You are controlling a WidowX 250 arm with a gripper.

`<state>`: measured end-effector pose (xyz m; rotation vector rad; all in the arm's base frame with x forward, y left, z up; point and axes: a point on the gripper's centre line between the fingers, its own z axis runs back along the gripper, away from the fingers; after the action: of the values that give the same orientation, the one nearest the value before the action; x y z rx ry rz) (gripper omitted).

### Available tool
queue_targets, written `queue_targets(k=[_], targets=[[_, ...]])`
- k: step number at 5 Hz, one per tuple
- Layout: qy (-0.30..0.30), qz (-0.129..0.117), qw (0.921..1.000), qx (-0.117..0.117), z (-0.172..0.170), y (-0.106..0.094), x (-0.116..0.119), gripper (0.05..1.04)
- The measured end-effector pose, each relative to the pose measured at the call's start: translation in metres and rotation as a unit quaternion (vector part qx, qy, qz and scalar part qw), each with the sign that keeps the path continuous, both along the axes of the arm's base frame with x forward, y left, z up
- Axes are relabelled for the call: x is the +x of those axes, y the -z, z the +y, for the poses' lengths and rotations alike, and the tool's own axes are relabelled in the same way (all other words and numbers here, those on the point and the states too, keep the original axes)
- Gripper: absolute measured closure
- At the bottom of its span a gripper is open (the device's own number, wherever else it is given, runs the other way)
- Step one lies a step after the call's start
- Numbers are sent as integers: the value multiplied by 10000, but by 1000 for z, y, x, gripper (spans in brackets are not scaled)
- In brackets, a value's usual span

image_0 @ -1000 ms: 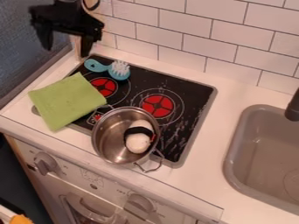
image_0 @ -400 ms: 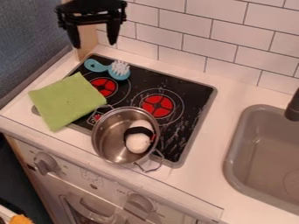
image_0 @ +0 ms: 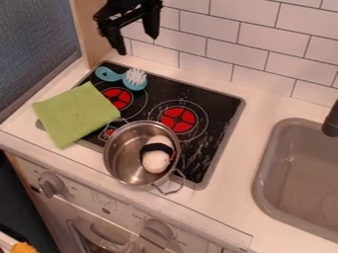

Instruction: Put the blue brush into top of the green towel

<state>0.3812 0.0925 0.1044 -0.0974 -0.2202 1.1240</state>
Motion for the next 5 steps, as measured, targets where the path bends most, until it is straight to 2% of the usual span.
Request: queue_targets(k=[1,2,3,4,5], targets=[[-785,-568,9950,-234,-10,5,17,83],[-892,-634,9932,401,-5,18,17,83],[-1033,-553,9896,830,6,22,15,83],[-1170,-260,9877,1004,13,34,12,83],[-1314,-137,9863,992,15,43,14,83]])
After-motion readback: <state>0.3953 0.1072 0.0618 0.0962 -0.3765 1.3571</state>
